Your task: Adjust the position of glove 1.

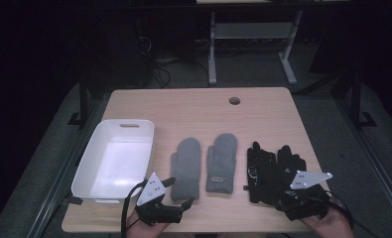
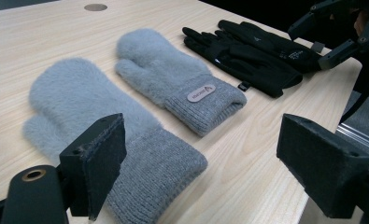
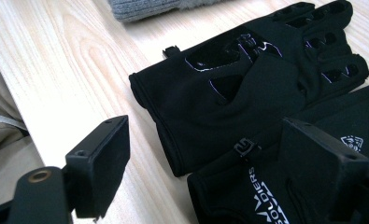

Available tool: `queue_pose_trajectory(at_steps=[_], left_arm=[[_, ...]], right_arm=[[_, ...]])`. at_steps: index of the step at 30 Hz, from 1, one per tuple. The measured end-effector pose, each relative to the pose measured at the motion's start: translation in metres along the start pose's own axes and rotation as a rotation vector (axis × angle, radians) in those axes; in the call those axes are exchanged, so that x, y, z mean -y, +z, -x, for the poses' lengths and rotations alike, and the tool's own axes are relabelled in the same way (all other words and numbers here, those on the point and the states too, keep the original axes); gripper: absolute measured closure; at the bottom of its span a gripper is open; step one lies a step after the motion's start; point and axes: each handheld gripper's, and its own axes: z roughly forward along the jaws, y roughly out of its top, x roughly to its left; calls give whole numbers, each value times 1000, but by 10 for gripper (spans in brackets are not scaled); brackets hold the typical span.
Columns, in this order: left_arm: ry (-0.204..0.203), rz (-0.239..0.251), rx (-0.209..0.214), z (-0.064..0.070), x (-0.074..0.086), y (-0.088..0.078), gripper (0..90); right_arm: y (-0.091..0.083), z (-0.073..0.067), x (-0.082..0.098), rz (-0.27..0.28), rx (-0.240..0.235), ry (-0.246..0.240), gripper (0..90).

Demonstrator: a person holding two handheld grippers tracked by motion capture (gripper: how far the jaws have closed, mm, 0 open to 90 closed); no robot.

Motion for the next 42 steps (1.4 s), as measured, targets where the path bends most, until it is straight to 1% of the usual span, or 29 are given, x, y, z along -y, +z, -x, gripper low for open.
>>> queue_pose_trajectory(at_steps=[7,9,11,15,16,17,18,20,23,28,31,33,34,35,36,42], left_arm=[[2,4,2,0,1,-2,153],[6,0,1,0,0,-3,153],[3,8,-1,-1,0,-4,153],[-2,7,-2,-1,0,-4,153],[1,5,-2,-1,0,-3,153],[4,5,-2,-1,0,-3,153],[4,6,-1,-1,0,-3,153],[2,6,-1,0,0,-2,153],[2,5,2,0,0,-2,153],[-4,7,0,-1,0,-3,153],[-2,1,1,-2,0,-4,153],[-11,13,2,-2,0,-3,153],[1,9,1,-2,0,-3,153],[-8,10,1,-2,0,-3,153],[-7,8,1,-2,0,-4,153],[-8,12,0,-3,0,-4,153]], right_arm=[[-2,0,-7,3,-8,-7,164],[-2,0,-13,-10,-10,-25,164],[-3,1,-20,-13,-9,-39,162],[-4,4,-35,-18,-23,-54,159],[-4,5,-43,-26,-26,-70,158],[-4,5,-43,-26,-26,-70,158],[-4,7,-50,-32,-31,-78,158],[-4,8,-53,-35,-34,-83,159],[-3,11,-63,-50,-44,-91,159],[-1,17,-81,-71,-56,-122,159],[1,19,-93,-84,-65,-147,159],[4,20,-101,-90,-75,-156,159],[5,20,-105,-98,-77,-163,159],[7,21,-109,-101,-82,-170,159],[9,21,-112,-108,-83,-175,159],[17,24,-128,-123,-101,-200,159]])
